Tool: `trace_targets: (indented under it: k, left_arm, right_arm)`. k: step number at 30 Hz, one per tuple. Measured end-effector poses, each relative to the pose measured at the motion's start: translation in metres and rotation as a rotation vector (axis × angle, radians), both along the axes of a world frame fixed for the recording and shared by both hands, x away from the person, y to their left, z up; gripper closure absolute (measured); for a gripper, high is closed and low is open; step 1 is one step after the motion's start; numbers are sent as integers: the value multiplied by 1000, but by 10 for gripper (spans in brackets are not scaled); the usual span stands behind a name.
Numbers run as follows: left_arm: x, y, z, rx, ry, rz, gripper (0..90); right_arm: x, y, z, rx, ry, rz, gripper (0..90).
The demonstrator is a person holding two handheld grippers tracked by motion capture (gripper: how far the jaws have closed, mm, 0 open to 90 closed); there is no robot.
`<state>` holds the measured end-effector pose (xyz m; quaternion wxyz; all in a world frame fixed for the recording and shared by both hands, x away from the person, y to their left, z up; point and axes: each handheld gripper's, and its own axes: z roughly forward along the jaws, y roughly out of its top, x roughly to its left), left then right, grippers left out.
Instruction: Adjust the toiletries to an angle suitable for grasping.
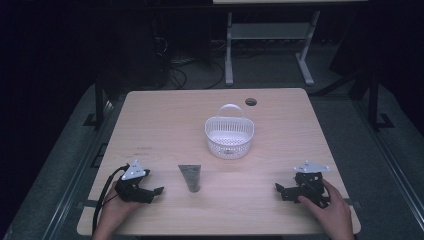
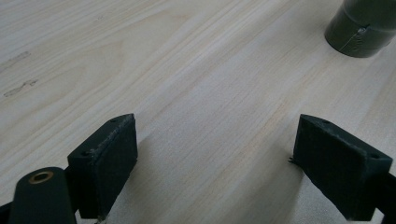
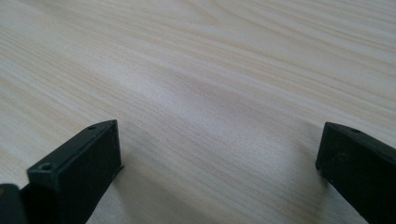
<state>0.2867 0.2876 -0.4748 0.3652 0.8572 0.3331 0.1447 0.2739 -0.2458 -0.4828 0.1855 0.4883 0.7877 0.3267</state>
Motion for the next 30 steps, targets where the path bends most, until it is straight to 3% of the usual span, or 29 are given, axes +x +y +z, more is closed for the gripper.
trace_targets:
  k: [10, 15, 18, 30]
  left_arm:
    - [-1, 1, 1, -1, -1, 10, 150]
    - [-5, 1, 4, 9, 0, 11, 254]
    - [-6, 1, 8, 11, 0, 8, 341]
    - [-13, 5, 28, -78, 68, -30, 807]
  right_arm:
    - [0, 0, 0, 0, 0, 0, 0]
    - [0, 0, 0, 0, 0, 0, 0]
    - [0, 0, 0, 0, 0, 0, 0]
    - [0, 0, 0, 0, 0, 0, 0]
